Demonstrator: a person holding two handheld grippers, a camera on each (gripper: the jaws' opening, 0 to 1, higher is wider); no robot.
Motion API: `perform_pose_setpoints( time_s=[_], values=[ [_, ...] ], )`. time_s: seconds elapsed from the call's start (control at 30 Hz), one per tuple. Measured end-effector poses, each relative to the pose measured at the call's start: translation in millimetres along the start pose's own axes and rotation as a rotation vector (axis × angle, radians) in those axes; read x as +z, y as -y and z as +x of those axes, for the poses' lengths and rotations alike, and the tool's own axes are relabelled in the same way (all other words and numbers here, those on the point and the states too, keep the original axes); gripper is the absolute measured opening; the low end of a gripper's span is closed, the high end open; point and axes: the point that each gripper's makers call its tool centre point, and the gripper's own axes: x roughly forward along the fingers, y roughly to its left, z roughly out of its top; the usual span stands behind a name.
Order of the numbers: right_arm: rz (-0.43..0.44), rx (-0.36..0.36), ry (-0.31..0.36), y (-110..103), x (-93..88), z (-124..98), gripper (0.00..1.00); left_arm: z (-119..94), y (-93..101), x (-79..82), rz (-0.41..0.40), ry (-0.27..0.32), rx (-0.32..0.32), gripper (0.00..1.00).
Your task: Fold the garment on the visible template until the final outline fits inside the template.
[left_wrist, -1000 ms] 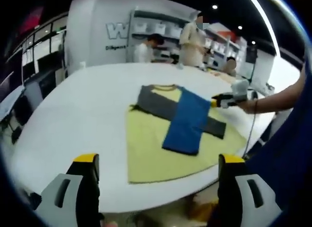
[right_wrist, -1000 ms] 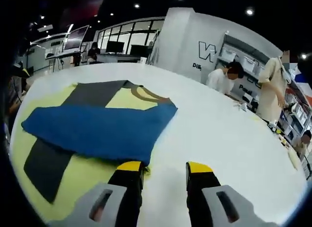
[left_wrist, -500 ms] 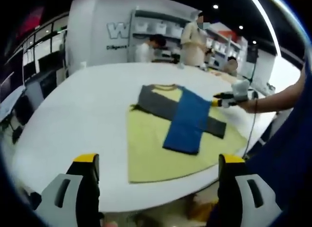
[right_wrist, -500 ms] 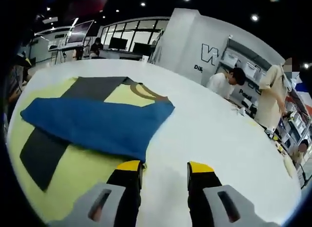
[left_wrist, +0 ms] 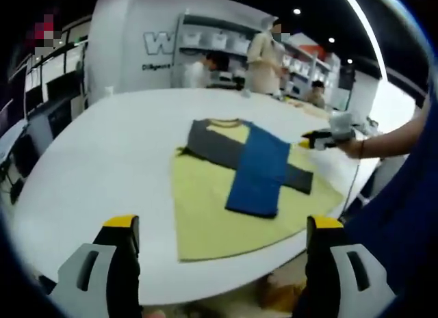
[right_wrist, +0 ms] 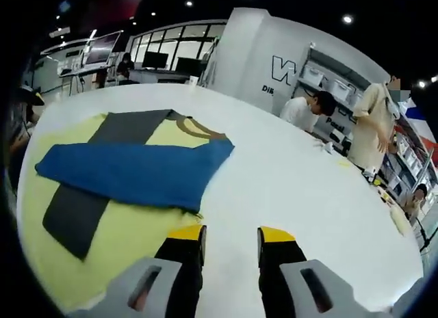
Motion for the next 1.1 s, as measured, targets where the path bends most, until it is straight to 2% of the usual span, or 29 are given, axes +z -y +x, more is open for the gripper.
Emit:
perform_pose_setpoints(
  time_s=[0.13, 0.17, 0.2, 0.27, 0.3, 0.37, 0.5, 0.6, 0.63, 0.7, 0.73, 0.77, 0.8, 0.87, 0.9, 0.97, 1.1],
  values=[
    [-0.01, 0.006, -0.012, 1, -1.1, -8, 0.26, 3, 2.9, 3.1, 0.0, 0.008, -0.013, 0.97],
    [-0.005, 0.005, -0.014, 1, -1.1, -9, 0.29, 3, 3.3, 3.2, 0.0, 0.009, -0.016, 0.97],
    [-0.013, -0.018, -0.044, 5, -7.0, -14, 0.36, 5, 2.0, 2.1, -0.001, 0.009, -0.025, 0.97],
    [-0.003, -0.027, -0.052, 7, -8.9, -17, 0.47, 6, 2.6, 1.2, -0.003, 0.007, -0.036, 0.97],
    [0.033, -0.037, -0.048, 8, -9.4, -25, 0.47, 7, 0.7, 0.5, 0.002, 0.007, -0.047, 0.97],
    [0.048, -0.046, -0.031, 7, -4.1, -36, 0.43, 7, -1.0, 1.0, 0.002, 0.01, -0.059, 0.97],
    [0.057, -0.046, -0.022, 3, -3.1, -44, 0.44, 8, -3.0, 0.5, 0.002, 0.011, -0.063, 0.95],
    [0.099, -0.031, -0.01, -5, -1.2, -52, 0.44, 10, -8.5, -1.9, 0.006, 0.009, -0.082, 0.94],
    [0.162, 0.002, 0.006, -17, 1.7, -62, 0.44, 10, -10.8, -3.4, 0.012, 0.006, -0.092, 0.94],
    [0.202, 0.048, 0.034, -33, 2.3, -69, 0.45, 11, -13.6, -4.0, 0.015, 0.004, -0.103, 0.92],
    [0.241, 0.105, 0.069, -49, 7.4, -77, 0.45, 11, -16.8, -4.4, 0.015, 0.005, -0.11, 0.92],
    [0.26, 0.119, 0.072, -56, 9.9, -84, 0.45, 11, -18.3, -5.0, 0.014, 0.004, -0.115, 0.91],
    [0.314, 0.144, 0.071, -69, 11.3, -96, 0.45, 11, -20.4, -6.2, 0.012, 0.0, -0.128, 0.9],
    [0.322, 0.167, 0.072, -79, 11.2, -103, 0.45, 12, -22.8, -7.6, 0.011, -0.001, -0.137, 0.9],
    [0.365, 0.222, 0.063, -97, 10.4, -113, 0.46, 13, -23.9, -9.0, 0.007, -0.008, -0.154, 0.89],
    [0.417, 0.254, 0.059, -114, 10.0, -126, 0.47, 15, -28.9, -11.8, 0.001, -0.014, -0.178, 0.87],
    [0.46, 0.315, 0.031, -141, 2.2, -147, 0.46, 20, -31.2, -16.0, -0.029, -0.025, -0.211, 0.85]
  ],
)
